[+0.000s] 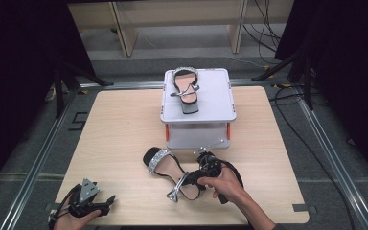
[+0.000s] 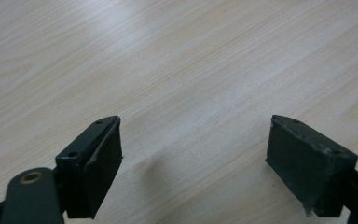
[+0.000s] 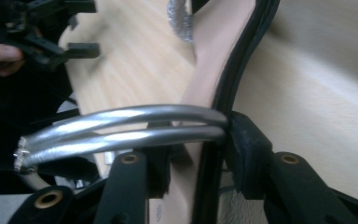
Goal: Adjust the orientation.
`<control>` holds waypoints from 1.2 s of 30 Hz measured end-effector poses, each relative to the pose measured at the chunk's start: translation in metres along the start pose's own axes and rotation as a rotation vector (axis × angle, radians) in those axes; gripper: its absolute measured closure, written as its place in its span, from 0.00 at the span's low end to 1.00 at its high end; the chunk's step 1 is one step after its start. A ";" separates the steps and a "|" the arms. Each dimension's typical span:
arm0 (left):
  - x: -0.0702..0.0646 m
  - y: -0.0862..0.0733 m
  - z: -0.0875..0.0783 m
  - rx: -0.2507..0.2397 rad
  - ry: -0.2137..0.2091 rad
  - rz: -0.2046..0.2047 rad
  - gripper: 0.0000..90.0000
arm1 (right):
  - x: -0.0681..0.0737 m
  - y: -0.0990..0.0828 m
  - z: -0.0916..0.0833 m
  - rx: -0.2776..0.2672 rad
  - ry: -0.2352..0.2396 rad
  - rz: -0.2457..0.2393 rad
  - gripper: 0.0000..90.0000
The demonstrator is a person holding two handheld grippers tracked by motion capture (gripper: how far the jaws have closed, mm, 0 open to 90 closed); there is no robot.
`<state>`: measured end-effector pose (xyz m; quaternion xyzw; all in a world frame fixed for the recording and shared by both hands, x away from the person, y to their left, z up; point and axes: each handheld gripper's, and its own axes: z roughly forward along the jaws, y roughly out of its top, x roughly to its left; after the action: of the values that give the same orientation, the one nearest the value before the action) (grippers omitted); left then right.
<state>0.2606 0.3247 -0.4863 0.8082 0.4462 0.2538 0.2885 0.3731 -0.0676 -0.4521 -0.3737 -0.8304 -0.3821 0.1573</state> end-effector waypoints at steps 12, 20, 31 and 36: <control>0.000 0.000 0.001 0.004 0.003 0.012 0.20 | -0.012 0.004 -0.006 -0.013 -0.119 -0.001 0.59; 0.001 0.000 -0.001 0.008 0.002 0.010 0.20 | -0.012 0.007 -0.012 0.027 -0.126 -0.083 0.53; 0.001 -0.001 0.000 0.002 0.008 0.000 0.20 | 0.036 0.026 -0.072 -0.019 -0.268 -0.243 0.38; 0.002 0.000 0.000 0.009 0.006 0.006 0.20 | 0.042 0.059 -0.050 0.018 -0.324 -0.230 0.33</control>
<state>0.2609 0.3264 -0.4861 0.8101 0.4457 0.2551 0.2829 0.3878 -0.0588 -0.3657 -0.3314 -0.8855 -0.3250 -0.0199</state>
